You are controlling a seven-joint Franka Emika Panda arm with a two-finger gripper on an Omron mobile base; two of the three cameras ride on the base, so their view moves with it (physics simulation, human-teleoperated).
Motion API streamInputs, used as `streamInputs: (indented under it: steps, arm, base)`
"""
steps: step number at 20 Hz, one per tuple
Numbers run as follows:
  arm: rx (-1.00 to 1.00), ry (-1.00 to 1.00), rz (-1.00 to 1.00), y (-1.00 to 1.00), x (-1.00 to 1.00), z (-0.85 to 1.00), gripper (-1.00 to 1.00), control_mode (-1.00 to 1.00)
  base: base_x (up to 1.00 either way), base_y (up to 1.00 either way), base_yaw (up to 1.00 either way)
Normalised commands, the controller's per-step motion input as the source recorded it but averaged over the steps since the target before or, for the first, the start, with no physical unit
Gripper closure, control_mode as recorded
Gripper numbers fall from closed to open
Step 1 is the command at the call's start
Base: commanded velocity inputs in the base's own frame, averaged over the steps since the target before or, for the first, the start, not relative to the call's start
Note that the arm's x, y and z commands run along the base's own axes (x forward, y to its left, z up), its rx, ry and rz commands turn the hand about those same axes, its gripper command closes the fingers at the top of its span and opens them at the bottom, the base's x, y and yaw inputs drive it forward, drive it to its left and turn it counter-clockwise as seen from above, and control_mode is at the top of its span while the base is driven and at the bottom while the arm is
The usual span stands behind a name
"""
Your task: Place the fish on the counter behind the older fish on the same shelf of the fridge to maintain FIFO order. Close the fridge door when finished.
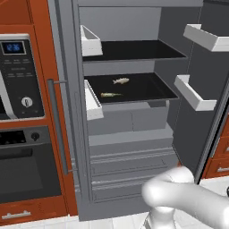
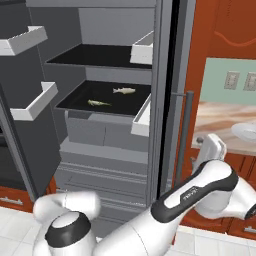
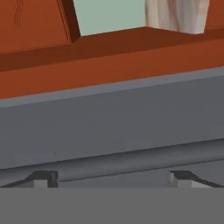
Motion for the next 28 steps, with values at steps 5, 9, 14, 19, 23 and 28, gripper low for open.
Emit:
streamInputs:
  steps: [5, 9, 14, 19, 23, 28]
  arm:
    - [0.07, 0.0, 0.35, -0.04, 0.91, -0.55, -1.0, -1.0]
    - [0.03, 0.0, 0.43, 0.0, 0.47, -0.45, -1.0, -1.0]
    - [0.0, -0.01, 0.22, 0.28, 0.09, -0.05, -1.0, -1.0]
    - [-0.06, 0.0, 0.05, 0.94, 0.0, 0.09, -1.0, -1.0]
    - [-0.05, 0.0, 0.01, 1.0, 0.0, 0.09, -1.0, -1.0]
    - [-0.03, -0.01, 0.0, 0.93, 0.0, 0.07, -1.0, -1.0]
  base:
    - [0.0, 0.0, 0.0]
    - [0.0, 0.0, 0.0]
    - [0.0, 0.0, 0.0]
    - [0.0, 0.0, 0.0]
    - [0.0, 0.0, 0.0]
    - [0.0, 0.0, 0.0]
